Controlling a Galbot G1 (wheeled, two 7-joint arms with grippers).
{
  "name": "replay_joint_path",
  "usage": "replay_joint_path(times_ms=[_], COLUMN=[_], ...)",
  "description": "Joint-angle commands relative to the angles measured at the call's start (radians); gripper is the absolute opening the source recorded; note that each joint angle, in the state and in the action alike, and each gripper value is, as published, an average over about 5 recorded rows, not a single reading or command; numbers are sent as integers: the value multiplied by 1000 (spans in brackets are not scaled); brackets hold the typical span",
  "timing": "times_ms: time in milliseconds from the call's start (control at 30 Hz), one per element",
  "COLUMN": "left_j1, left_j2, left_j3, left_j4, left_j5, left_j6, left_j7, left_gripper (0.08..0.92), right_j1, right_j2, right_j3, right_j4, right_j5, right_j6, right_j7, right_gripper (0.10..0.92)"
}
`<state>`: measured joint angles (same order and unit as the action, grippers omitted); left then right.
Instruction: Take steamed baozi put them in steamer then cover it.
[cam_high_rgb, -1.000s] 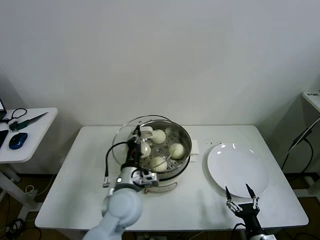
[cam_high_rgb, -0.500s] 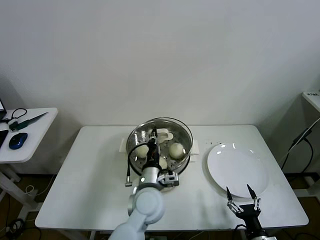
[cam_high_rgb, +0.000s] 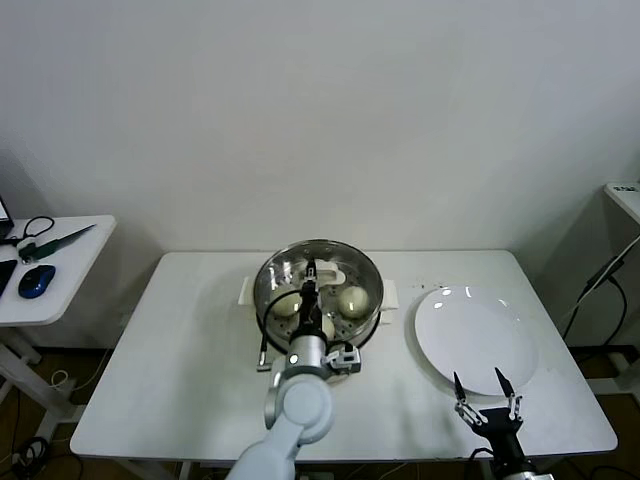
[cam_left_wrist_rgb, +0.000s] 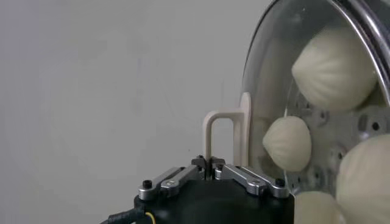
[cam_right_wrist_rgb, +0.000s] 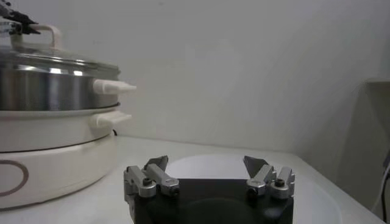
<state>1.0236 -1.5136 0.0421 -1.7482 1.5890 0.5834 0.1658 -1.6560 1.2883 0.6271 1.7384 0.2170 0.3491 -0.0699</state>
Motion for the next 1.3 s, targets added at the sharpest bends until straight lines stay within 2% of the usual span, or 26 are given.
replay_joint_path(times_ms=[33,400,500,700,900,1100,1200,1300], left_j1=[-1,1,3,3,33,152,246,330], left_j2=[-13,-13,-12,27,109,198,230,237], left_j3=[5,-5,-2,24,34,-12,-81,-188], left_j4=[21,31,20,-58,-162,-312,-372,-403], left_j5=[24,8,-3,-102,-237,-403,-587,-886], left_j6=[-2,3,5,22,41,-5,-97,-244], left_j7=[-1,0,2,39,19,-73,-178,-306], left_gripper=[137,137,163,324,497,670,755,809], right_j1=[-1,-1,-1,2,-1,7,14,16], right_j2=[4,7,6,-1,-16,-56,-59,-62], right_j3=[-3,-8,-11,-24,-50,-83,-87,-87], right_j4=[-2,9,11,14,28,48,49,52], right_j5=[-4,-12,-14,-15,12,48,53,55], right_j6=[5,6,4,1,-4,4,8,14], right_j7=[0,-4,-6,-10,35,110,116,119], right_gripper=[823,823,823,823,823,823,823,823])
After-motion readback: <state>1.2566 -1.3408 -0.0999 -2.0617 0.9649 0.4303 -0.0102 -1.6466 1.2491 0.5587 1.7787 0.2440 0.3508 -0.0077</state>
